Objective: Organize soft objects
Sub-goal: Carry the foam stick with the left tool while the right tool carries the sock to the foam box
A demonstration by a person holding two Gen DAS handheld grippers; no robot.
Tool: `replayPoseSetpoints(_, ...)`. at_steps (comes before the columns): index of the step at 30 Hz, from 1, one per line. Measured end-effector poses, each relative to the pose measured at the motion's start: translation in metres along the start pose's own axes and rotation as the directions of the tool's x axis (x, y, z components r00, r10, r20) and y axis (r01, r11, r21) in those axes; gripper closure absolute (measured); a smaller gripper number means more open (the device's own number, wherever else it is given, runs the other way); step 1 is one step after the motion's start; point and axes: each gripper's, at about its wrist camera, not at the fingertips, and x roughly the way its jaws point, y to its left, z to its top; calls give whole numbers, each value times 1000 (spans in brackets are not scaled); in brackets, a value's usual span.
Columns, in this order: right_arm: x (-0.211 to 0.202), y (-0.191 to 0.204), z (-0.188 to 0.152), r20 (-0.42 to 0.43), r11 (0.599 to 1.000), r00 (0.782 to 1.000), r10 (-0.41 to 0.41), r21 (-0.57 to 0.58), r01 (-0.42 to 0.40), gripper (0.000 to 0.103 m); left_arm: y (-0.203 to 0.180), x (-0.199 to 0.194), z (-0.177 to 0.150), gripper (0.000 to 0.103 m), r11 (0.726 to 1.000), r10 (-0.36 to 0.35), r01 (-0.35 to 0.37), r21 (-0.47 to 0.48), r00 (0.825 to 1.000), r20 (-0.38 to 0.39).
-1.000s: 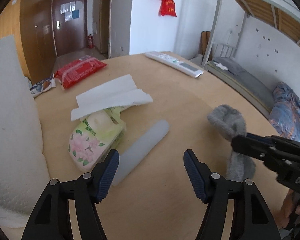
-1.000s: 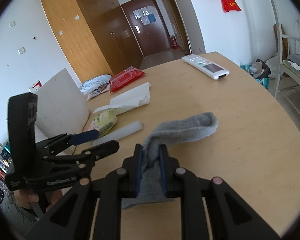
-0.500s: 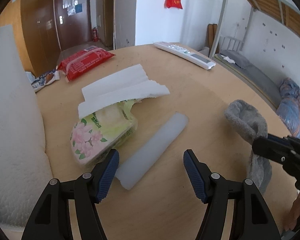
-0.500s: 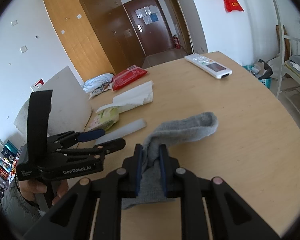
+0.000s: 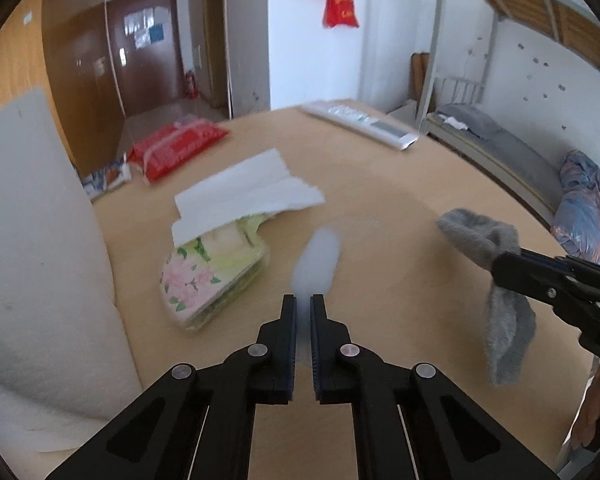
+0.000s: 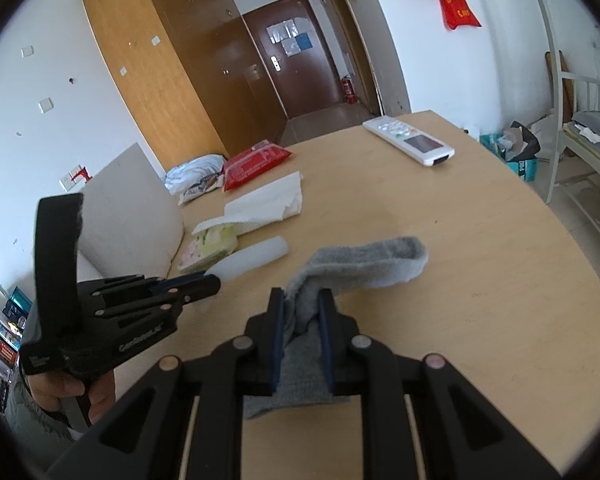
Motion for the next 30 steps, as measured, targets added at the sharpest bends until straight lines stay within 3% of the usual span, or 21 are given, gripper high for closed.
replayPoseSetpoints(17, -32, 28, 8, 72, 999, 997, 12, -54, -8, 83, -22, -86, 0, 96, 998, -14, 1, 70, 983, 184)
replayPoseSetpoints(30, -54, 68, 6, 113, 992, 992, 57, -123, -43, 83, 0, -141, -24, 96, 1000, 20, -23, 8, 956, 291)
